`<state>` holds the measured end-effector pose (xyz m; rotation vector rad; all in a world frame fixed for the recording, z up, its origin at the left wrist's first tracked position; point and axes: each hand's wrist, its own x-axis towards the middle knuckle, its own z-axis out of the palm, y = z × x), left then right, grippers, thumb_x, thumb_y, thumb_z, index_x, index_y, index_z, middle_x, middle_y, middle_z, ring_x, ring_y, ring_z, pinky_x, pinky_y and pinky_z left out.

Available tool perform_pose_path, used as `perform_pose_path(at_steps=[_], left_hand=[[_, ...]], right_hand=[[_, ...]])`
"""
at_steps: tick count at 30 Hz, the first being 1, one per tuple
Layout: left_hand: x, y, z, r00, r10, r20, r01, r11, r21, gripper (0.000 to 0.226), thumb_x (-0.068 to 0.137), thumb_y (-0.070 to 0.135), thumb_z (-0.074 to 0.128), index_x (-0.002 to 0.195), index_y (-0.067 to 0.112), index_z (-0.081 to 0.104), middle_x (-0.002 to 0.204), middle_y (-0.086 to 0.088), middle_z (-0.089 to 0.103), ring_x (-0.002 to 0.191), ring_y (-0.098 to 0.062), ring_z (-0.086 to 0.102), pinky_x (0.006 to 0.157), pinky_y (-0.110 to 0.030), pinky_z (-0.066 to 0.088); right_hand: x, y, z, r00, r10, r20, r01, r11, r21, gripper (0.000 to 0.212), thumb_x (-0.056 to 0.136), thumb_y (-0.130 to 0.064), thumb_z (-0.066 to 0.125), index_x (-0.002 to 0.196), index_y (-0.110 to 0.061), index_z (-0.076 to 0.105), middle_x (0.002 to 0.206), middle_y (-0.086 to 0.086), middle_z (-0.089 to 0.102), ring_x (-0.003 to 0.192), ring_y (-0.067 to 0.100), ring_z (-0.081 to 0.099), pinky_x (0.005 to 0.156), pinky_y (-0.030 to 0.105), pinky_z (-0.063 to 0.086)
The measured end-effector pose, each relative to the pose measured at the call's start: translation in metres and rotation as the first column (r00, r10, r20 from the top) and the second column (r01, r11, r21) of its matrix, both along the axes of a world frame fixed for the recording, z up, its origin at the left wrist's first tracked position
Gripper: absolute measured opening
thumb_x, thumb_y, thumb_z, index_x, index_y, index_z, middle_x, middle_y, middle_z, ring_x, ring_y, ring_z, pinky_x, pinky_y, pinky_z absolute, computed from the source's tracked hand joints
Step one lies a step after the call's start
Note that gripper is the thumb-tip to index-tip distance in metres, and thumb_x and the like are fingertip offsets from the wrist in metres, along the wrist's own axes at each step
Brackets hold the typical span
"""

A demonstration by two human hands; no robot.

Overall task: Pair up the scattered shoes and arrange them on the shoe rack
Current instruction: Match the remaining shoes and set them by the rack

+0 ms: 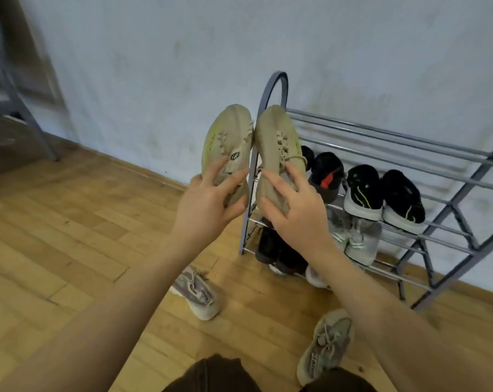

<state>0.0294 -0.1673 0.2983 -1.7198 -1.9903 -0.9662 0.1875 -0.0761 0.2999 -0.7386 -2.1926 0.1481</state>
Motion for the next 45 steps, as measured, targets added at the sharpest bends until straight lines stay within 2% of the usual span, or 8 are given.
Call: perform_pose_path(at_steps=[6,12,16,22,27,32,38,45], left_hand=[[0.025,0.045,0.055,0.994,-0.112,-0.017,0.113,0.993,0.044,0.055,0.08,0.054,0.041,0.129,0.031,0.053,0.14,-0.009,0.044,0.098,-0.044,0.054,0.066,-0.044,0.049],[0.042,0.12,0.08,0.975,-0.221,-0.035,0.223,0.974,0.043,0.05,0.08,0.047,0.048,0.128,0.033,0.054,0.14,-0.008,0.044,0.099,-0.043,0.053,0.068,-0.04,0.045],[0.038,0.175,0.092,0.968,-0.252,-0.017,0.251,0.968,-0.029,0.057,0.077,0.054,0.038,0.129,0.035,0.052,0.143,-0.005,0.041,0.106,-0.04,0.052,0.073,-0.042,0.048],[0.027,0.245,0.098,0.964,-0.266,-0.03,0.263,0.962,-0.076,0.046,0.085,0.034,0.059,0.13,0.037,0.051,0.143,-0.002,0.039,0.111,-0.034,0.051,0.078,-0.037,0.045],[0.014,0.284,0.08,0.942,-0.323,0.095,0.335,0.927,-0.17,0.05,0.081,0.048,0.055,0.13,0.044,0.047,0.144,-0.001,0.034,0.127,-0.024,0.043,0.09,-0.046,0.047],[0.01,0.282,0.06,0.961,-0.247,0.124,0.269,0.939,-0.215,0.059,0.082,0.059,0.043,0.138,0.044,0.034,0.15,-0.002,0.02,0.129,-0.034,0.036,0.096,-0.051,0.043],[0.015,0.271,0.054,0.884,-0.401,0.242,0.424,0.904,-0.053,0.054,0.085,0.042,0.045,0.138,0.03,0.041,0.149,-0.008,0.027,0.126,-0.037,0.04,0.1,-0.05,0.039],[0.014,0.278,0.054,0.9,-0.408,0.152,0.421,0.905,-0.062,0.05,0.089,0.039,0.042,0.137,0.025,0.043,0.146,-0.016,0.032,0.123,-0.041,0.043,0.098,-0.055,0.04]], right_hand=[[0.032,0.034,0.052,0.988,-0.151,0.041,0.15,0.988,0.022,0.051,0.083,-0.056,0.04,0.13,-0.04,0.048,0.145,0.007,0.038,0.105,0.039,0.054,0.085,0.05,0.047],[0.053,0.091,0.07,0.95,-0.31,0.047,0.31,0.951,-0.007,0.059,0.079,-0.062,0.029,0.133,-0.043,0.042,0.145,0.005,0.037,0.106,0.036,0.054,0.086,0.048,0.047],[0.051,0.138,0.076,0.915,-0.396,0.082,0.4,0.916,-0.038,0.048,0.085,-0.053,0.043,0.133,-0.044,0.043,0.144,0.003,0.037,0.111,0.036,0.051,0.089,0.048,0.044],[0.038,0.195,0.079,0.896,-0.429,0.116,0.44,0.893,-0.096,0.047,0.086,-0.052,0.046,0.133,-0.047,0.041,0.145,0.001,0.036,0.114,0.032,0.05,0.091,0.047,0.044],[0.027,0.22,0.07,0.872,-0.437,0.22,0.477,0.859,-0.184,0.052,0.084,-0.06,0.046,0.135,-0.045,0.04,0.151,0.002,0.028,0.125,0.034,0.043,0.099,0.048,0.039],[0.028,0.213,0.057,0.859,-0.478,0.183,0.505,0.852,-0.142,0.052,0.087,-0.06,0.043,0.136,-0.044,0.038,0.151,0.001,0.025,0.126,0.032,0.042,0.101,0.047,0.036],[0.023,0.207,0.052,0.923,-0.385,-0.033,0.376,0.914,-0.152,0.037,0.091,-0.038,0.052,0.128,-0.033,0.055,0.145,0.004,0.035,0.121,0.027,0.047,0.097,0.045,0.04],[0.012,0.215,0.05,0.912,-0.407,0.056,0.411,0.906,-0.099,0.038,0.093,-0.038,0.048,0.13,-0.035,0.052,0.147,0.008,0.033,0.121,0.033,0.046,0.096,0.047,0.04]])
